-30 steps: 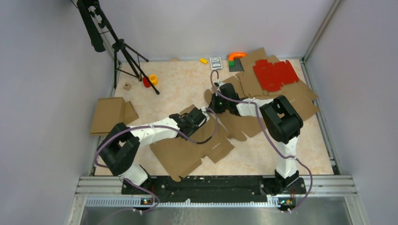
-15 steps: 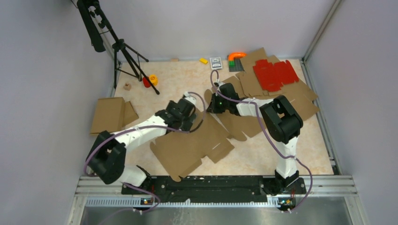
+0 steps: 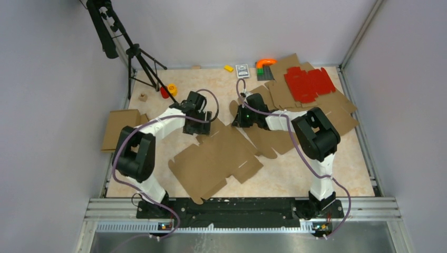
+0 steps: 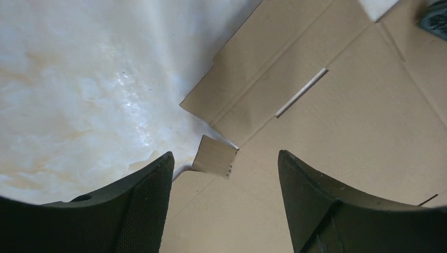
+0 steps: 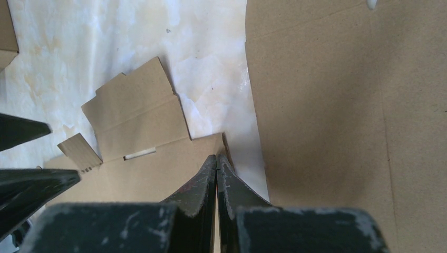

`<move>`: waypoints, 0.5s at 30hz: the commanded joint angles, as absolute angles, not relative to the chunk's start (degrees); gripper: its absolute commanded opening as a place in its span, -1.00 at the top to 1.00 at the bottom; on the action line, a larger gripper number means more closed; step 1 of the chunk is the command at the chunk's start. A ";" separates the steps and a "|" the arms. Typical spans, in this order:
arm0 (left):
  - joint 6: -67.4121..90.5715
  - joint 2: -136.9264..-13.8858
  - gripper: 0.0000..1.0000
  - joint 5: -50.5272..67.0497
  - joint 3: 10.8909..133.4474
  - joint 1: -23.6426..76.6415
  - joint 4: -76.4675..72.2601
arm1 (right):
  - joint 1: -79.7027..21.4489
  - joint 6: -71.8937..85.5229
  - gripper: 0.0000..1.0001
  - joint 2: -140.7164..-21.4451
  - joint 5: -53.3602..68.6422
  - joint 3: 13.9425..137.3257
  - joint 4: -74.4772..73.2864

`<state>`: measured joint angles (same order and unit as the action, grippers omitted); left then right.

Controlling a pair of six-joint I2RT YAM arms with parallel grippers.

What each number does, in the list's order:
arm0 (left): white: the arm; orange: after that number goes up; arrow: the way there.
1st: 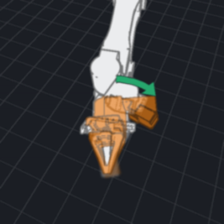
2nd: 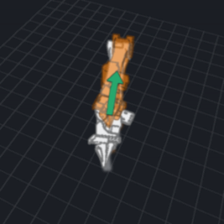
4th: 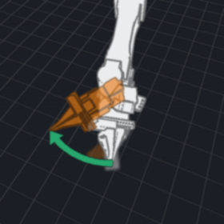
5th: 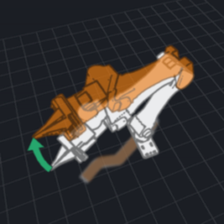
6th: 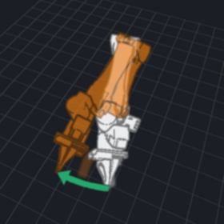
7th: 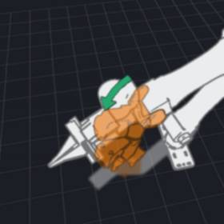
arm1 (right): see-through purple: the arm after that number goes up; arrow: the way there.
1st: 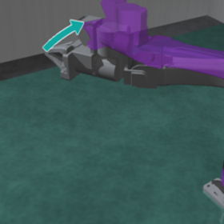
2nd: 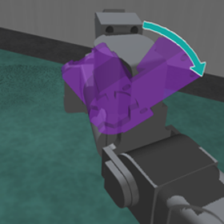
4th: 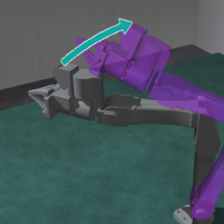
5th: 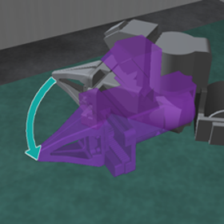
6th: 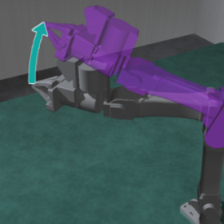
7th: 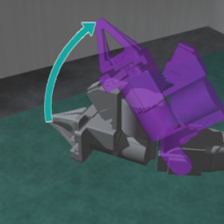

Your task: Fold the paper box

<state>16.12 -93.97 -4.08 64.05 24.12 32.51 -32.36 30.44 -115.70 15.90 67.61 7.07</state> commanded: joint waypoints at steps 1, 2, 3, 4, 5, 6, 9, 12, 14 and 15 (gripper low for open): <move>18.00 -98.69 -0.43 6.31 67.86 20.37 37.26 | -32.17 28.56 1.00 -118.04 14.19 67.82 2.20; 18.42 -99.27 -0.41 6.42 68.18 19.89 37.61 | -32.18 28.50 1.00 -118.04 14.17 67.79 2.22; 18.61 -99.61 -0.41 6.98 68.50 19.49 37.64 | -32.17 28.56 1.00 -118.04 14.20 67.81 2.24; 18.71 -99.78 -0.41 7.96 68.54 19.23 37.42 | -32.17 28.56 1.00 -118.04 14.17 67.79 2.23; 18.60 -100.02 -0.41 8.77 68.61 19.04 37.30 | -32.17 28.56 1.00 -118.07 14.16 67.84 2.20; 18.55 -100.39 -0.42 9.19 68.78 18.93 37.29 | -32.17 28.56 1.00 -118.04 14.23 67.83 2.24; 17.98 -101.93 -0.37 10.63 69.68 18.77 37.54 | -32.17 28.55 1.00 -118.12 14.24 67.83 2.35; 17.21 -103.09 -0.08 12.35 70.29 18.70 37.77 | -32.17 28.64 1.00 -118.16 14.24 67.84 2.37; 16.87 -103.50 0.17 12.02 70.59 18.71 38.40 | -32.17 28.58 1.00 -118.13 14.17 67.85 2.38; 16.62 -103.65 0.28 11.53 70.69 18.68 38.87 | -32.17 28.57 1.00 -118.13 14.15 67.85 2.33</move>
<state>17.76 -102.74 9.91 68.62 18.81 37.41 -32.36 30.44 -115.70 15.92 67.61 7.07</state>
